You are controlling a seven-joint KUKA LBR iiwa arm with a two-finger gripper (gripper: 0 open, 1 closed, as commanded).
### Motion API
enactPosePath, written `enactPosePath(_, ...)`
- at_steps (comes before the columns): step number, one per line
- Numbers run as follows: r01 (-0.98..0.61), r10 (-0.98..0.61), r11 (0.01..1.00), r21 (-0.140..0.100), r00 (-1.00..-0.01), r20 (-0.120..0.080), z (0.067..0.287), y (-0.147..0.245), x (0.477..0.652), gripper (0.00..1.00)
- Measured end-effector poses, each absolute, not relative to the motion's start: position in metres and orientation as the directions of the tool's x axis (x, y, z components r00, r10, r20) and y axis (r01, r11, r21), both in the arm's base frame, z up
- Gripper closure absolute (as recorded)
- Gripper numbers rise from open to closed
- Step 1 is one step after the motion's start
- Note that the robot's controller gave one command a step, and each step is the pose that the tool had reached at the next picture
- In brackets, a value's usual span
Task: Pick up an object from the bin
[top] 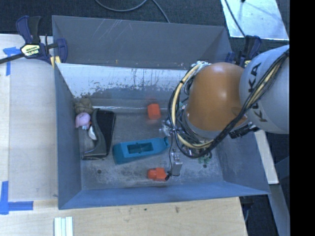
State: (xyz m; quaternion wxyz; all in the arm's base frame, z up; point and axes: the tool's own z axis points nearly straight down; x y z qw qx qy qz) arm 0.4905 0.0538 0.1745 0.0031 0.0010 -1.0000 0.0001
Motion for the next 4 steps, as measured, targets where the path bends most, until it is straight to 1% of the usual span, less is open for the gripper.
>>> enactPosePath(1, 0.0, 0.0, 1.0, 0.001, -1.0, -0.003, 0.179, 0.054, 0.492, 0.0)
enactPosePath(2, -0.036, -0.036, 0.999, 0.001, -0.999, -0.01, 0.134, 0.076, 0.526, 0.0)
enactPosePath(3, -0.147, -0.147, 0.989, 0.002, -0.989, -0.007, 0.071, 0.115, 0.517, 1.0)
enactPosePath(4, -0.147, -0.147, 0.989, 0.002, -0.989, -0.007, 0.071, 0.115, 0.518, 1.0)
